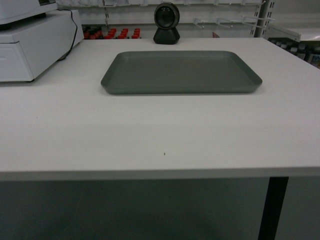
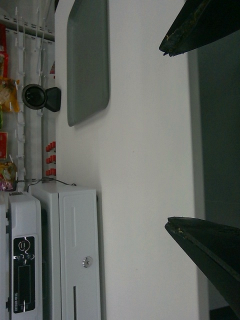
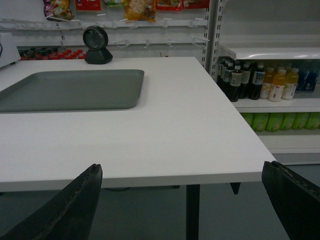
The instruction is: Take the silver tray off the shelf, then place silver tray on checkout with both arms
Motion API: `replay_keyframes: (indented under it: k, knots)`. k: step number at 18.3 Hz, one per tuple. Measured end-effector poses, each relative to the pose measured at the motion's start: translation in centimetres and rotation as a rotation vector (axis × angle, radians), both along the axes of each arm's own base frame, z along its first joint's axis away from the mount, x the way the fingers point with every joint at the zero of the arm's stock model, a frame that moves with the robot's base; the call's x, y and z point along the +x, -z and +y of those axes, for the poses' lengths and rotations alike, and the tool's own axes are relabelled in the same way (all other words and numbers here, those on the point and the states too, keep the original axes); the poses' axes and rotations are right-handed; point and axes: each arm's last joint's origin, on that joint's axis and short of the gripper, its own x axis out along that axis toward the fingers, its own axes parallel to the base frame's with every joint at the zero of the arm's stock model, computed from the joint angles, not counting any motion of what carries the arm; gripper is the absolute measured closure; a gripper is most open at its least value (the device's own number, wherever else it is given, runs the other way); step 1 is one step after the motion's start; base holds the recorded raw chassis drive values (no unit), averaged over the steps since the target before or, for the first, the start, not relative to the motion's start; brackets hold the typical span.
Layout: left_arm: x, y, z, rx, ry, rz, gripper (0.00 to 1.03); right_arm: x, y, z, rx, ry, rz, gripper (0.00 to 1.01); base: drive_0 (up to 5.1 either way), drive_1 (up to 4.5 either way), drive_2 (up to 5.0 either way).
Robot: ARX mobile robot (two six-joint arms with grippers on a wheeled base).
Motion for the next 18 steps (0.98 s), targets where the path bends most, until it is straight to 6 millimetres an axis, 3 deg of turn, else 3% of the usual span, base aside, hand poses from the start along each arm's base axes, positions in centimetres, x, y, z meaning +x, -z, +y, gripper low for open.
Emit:
replay_keyframes:
  k: [18]
  knots:
    - [0.0, -0.05, 0.0, 0.0, -0.001, -0.005, 0.05, 0.0, -0.05, 0.0, 0.0, 0.0, -0.005, 0.03, 0.2, -4.06, 4.4]
